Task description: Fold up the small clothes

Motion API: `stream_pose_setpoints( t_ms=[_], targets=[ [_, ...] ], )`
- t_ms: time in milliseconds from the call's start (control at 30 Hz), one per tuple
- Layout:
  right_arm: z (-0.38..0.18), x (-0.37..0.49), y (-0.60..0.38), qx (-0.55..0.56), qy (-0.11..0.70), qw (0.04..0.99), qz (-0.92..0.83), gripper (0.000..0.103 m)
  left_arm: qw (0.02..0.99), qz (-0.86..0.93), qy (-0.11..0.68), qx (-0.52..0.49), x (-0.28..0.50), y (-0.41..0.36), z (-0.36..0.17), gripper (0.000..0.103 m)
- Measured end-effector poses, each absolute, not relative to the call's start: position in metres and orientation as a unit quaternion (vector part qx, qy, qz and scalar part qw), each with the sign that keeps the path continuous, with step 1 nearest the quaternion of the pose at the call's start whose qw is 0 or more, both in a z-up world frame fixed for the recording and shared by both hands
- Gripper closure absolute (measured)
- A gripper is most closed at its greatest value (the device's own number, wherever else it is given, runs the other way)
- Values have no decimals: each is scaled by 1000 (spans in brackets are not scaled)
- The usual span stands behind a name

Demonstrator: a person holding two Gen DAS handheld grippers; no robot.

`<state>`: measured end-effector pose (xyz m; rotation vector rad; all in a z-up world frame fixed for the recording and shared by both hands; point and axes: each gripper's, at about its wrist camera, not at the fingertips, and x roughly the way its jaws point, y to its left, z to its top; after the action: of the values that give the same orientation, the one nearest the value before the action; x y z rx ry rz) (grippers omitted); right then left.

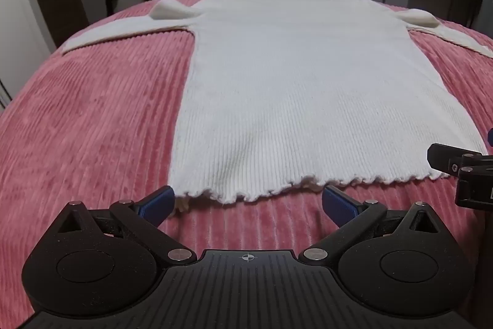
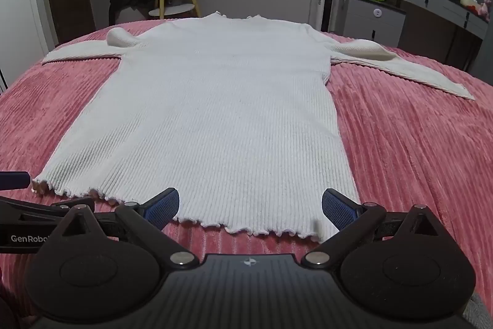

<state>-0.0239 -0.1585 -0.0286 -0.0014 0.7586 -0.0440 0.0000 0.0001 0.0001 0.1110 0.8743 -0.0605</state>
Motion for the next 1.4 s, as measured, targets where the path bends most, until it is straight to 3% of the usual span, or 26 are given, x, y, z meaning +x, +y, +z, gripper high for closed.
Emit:
stream_pose_setpoints(
  t_ms=[1400],
  targets=[
    [-27, -24, -165, 6, 368, 930, -21, 4, 903, -28, 424, 53, 1, 3, -4, 0]
  ],
)
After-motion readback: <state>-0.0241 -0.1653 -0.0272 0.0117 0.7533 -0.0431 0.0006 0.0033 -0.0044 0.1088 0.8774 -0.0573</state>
